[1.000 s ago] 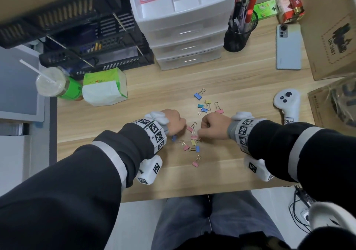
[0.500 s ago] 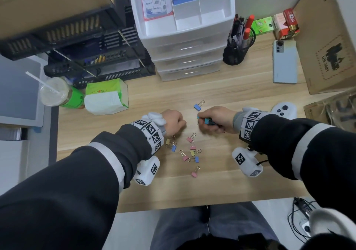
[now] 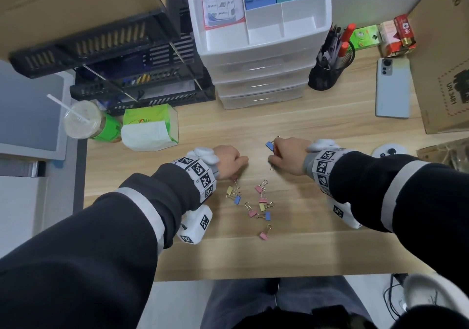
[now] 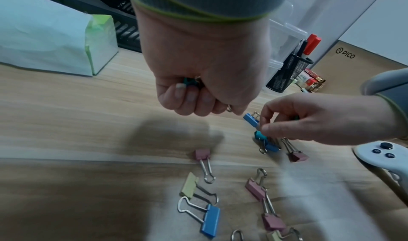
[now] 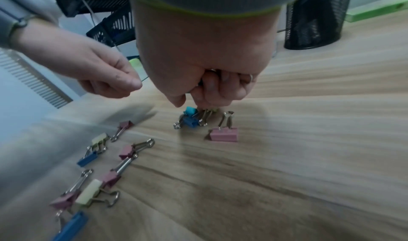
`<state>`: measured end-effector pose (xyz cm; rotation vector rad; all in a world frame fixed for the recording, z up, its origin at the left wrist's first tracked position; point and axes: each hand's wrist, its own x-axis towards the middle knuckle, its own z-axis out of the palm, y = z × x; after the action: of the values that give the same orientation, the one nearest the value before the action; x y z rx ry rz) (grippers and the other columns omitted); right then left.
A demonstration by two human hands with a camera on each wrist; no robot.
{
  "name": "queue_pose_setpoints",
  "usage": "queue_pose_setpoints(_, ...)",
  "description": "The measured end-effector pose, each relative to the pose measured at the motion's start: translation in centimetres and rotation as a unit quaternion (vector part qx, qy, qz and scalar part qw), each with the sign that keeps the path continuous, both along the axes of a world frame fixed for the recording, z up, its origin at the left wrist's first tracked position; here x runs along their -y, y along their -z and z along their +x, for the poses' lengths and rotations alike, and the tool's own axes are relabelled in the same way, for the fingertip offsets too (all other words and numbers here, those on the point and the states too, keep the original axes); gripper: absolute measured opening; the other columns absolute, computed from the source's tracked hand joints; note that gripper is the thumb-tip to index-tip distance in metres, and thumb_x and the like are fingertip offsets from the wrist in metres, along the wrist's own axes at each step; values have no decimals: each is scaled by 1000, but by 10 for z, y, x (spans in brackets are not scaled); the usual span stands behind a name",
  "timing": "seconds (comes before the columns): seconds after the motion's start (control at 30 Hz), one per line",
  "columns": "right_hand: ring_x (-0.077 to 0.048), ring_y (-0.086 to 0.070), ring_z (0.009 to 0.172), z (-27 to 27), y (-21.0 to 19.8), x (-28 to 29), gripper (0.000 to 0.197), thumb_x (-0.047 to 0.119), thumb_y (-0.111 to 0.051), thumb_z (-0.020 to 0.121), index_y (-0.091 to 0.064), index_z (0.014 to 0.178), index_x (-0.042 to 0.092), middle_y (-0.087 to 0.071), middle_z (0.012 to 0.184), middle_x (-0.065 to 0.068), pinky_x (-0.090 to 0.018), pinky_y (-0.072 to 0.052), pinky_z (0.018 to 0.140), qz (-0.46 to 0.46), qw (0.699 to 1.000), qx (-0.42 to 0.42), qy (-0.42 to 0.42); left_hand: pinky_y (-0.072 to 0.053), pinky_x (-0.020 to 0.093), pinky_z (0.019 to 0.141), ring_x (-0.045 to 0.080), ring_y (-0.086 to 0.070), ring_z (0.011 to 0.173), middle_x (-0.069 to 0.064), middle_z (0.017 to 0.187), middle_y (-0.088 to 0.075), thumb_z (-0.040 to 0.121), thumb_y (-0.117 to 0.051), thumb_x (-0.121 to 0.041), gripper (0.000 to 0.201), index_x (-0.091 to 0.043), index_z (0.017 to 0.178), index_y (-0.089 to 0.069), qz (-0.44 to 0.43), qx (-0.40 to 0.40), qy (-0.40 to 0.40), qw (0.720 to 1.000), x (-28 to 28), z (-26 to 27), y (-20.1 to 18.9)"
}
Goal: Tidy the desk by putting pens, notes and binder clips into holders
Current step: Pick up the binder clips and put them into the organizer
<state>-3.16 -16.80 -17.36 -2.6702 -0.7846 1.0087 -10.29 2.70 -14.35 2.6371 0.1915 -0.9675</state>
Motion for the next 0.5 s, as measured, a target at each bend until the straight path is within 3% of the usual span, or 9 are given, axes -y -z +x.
queue_pose_setpoints(0.07, -29, -56, 72, -2, 6, -1, 29, 43, -51, 94, -45, 95, 15, -57, 84, -4, -33, -37, 59, -34, 998, 24, -40, -27, 23, 48, 13, -45, 49, 0, 49, -50, 102, -41, -39, 56, -15, 53, -52, -6, -4, -3, 1000, -2, -1, 0)
queue_pose_setpoints(0.17, -27, -55, 69, -5, 14, -4, 29, 42, -50, 94, -42, 96, 15, -53, 82, -1, -32, -42, 59, -55, 995, 52, -66, -48, 31, 62, 22, -60, 62, 4, 67, -72, 98, -43, -46, 56, -9, 69, -75, -11, -19, -8, 1000, -9, -2, 6)
queue_pose_setpoints(0.23, -27, -55, 70, -5, 15, -6, 25, 39, -50, 93, -45, 96, 15, -54, 84, -2, -32, -44, 61, -54, 995, 53, -64, -47, 30, 61, 20, -58, 61, 2, 69, -74, 96, -44, -47, 54, -10, 75, -78, -14, -20, -9, 1000, -10, -3, 9)
queue_pose_setpoints(0.33, -27, -57, 74, -3, 14, -10, 20, 35, -50, 91, -52, 95, 16, -58, 87, 0, -31, -44, 63, -46, 996, 44, -68, -34, 27, 49, 18, -52, 58, 1, 62, -64, 95, -48, -45, 49, -13, 75, -78, 0, -19, 3, 1000, -9, -4, 7)
queue_pose_setpoints(0.43, -24, -63, 78, -4, 17, -9, 11, 36, -52, 86, -56, 88, 26, -64, 87, 5, -33, -53, 69, -26, 994, 20, -107, -43, 30, 58, 20, -58, 63, 6, 72, -72, 94, -49, -44, 46, -14, 75, -78, -3, -28, 9, 1000, -9, -4, 7)
queue_pose_setpoints(0.5, -22, -63, 80, -7, 15, -7, 13, 38, -56, 86, -58, 92, 27, -66, 86, 8, -32, -52, 69, -16, 991, 8, -131, -46, 31, 62, 21, -62, 66, 7, 77, -75, 93, -48, -44, 46, -15, 74, -78, -7, -30, 8, 1000, -9, -4, 6)
